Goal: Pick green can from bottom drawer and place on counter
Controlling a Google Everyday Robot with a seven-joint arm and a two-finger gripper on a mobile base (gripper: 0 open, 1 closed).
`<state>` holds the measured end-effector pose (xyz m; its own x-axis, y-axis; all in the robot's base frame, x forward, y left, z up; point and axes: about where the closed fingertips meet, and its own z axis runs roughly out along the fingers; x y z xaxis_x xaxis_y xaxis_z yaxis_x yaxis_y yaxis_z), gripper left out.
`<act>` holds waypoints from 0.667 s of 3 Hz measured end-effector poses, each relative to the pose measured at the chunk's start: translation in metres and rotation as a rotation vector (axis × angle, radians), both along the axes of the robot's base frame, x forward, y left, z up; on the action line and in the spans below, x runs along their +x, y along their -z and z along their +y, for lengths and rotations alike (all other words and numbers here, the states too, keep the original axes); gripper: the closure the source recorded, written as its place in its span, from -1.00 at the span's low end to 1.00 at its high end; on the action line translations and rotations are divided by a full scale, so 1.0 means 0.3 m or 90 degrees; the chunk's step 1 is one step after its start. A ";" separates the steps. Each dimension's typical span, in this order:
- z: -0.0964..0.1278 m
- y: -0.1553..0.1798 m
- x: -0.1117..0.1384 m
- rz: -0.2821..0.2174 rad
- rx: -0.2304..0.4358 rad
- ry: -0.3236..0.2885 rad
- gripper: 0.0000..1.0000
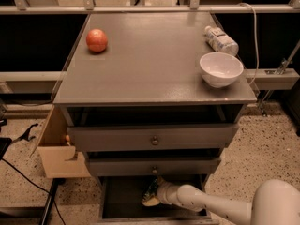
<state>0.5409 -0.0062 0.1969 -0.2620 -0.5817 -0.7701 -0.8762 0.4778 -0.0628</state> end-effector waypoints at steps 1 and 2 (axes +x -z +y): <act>-0.034 -0.043 -0.022 0.010 0.004 0.020 1.00; -0.080 -0.084 -0.058 0.013 0.004 0.041 1.00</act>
Offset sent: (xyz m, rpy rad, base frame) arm -0.0310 -0.0430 0.0415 0.0038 0.0237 -0.1058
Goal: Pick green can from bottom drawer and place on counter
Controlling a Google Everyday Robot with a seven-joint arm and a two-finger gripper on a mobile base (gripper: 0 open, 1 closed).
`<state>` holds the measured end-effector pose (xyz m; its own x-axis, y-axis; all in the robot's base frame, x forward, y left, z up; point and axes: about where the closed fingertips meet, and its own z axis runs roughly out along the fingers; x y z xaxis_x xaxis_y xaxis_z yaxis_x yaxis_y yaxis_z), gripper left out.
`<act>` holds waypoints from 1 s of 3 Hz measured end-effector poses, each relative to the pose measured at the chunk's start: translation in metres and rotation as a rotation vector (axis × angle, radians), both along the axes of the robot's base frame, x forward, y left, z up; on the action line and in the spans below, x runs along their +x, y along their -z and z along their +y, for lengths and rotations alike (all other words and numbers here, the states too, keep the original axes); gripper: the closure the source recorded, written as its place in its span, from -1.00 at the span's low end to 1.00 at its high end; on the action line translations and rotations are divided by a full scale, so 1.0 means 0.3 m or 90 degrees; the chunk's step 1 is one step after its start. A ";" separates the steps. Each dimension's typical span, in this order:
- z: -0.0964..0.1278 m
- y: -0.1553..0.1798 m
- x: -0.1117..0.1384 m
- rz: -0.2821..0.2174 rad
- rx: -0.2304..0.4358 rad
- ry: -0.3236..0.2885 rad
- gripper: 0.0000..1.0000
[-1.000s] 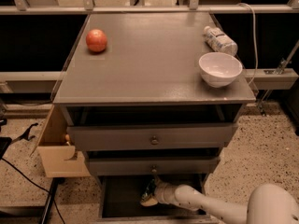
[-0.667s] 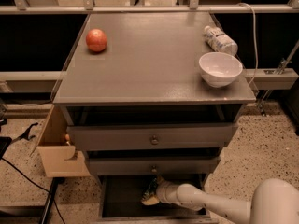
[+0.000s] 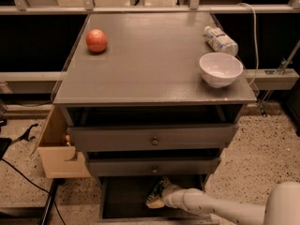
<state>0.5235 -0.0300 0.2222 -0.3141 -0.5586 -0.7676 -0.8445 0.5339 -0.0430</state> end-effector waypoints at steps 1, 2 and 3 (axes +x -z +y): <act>-0.036 -0.044 -0.040 -0.001 -0.004 0.014 1.00; -0.065 -0.098 -0.091 -0.007 -0.007 0.025 1.00; -0.086 -0.172 -0.143 -0.022 -0.017 0.031 1.00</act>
Offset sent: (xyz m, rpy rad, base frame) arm -0.0524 -0.0318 0.0520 -0.0185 -0.0233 -0.0568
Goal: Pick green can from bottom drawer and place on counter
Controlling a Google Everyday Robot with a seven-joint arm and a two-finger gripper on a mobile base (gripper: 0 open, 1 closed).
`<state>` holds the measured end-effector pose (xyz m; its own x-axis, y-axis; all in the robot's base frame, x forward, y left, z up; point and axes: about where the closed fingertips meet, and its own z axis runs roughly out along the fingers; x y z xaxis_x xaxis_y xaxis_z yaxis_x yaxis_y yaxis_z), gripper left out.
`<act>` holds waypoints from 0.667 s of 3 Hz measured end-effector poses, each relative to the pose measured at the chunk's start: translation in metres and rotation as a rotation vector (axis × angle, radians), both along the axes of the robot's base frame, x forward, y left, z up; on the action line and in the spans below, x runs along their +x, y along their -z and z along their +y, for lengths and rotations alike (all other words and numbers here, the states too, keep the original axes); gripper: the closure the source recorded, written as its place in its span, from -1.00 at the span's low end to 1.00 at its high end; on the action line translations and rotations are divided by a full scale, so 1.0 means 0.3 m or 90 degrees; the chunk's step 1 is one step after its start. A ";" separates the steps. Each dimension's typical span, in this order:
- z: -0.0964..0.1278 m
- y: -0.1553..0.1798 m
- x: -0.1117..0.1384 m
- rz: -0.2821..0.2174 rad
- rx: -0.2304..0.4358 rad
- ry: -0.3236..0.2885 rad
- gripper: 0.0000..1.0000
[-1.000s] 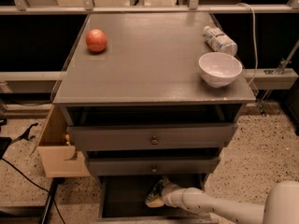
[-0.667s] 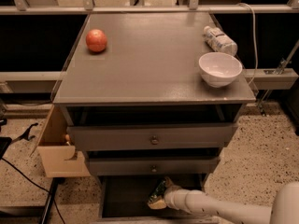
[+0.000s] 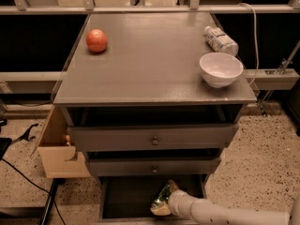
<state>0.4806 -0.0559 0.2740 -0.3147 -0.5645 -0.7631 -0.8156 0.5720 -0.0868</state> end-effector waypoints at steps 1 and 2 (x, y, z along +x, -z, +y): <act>-0.014 -0.088 -0.032 -0.017 -0.020 0.001 1.00; -0.026 -0.193 -0.049 -0.030 -0.053 -0.015 1.00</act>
Offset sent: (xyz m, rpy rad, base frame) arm -0.0133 -0.0183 0.1159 -0.1727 -0.0953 0.0659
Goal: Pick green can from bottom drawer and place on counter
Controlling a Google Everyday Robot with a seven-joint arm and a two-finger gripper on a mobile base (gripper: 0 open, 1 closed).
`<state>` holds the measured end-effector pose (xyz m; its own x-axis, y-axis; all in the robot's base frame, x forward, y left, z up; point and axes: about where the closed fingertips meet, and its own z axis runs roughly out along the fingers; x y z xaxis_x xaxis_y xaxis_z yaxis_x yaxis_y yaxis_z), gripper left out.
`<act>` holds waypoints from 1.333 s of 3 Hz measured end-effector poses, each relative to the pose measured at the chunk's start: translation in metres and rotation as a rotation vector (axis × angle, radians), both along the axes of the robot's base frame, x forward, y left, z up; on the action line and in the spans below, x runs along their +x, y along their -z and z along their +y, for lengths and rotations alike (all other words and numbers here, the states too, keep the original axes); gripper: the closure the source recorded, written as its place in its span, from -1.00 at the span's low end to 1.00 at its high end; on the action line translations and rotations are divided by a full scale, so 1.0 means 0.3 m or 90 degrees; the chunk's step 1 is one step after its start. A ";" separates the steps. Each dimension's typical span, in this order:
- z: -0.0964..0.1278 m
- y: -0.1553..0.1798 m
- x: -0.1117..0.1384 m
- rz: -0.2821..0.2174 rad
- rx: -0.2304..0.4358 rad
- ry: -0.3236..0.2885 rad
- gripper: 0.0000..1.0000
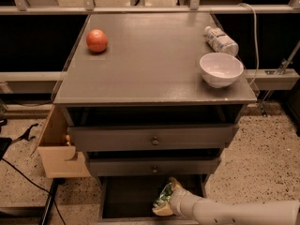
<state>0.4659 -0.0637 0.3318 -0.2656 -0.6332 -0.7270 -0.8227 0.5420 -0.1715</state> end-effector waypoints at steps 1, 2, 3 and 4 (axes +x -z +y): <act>-0.029 -0.180 0.032 -0.030 -0.047 -0.016 1.00; -0.029 -0.181 0.032 -0.030 -0.047 -0.016 1.00; -0.020 -0.246 0.023 -0.037 -0.051 -0.033 1.00; -0.038 -0.355 0.006 -0.051 -0.059 -0.059 1.00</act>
Offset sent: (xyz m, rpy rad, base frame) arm 0.0033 -0.0056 0.0391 -0.0592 -0.0252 0.0222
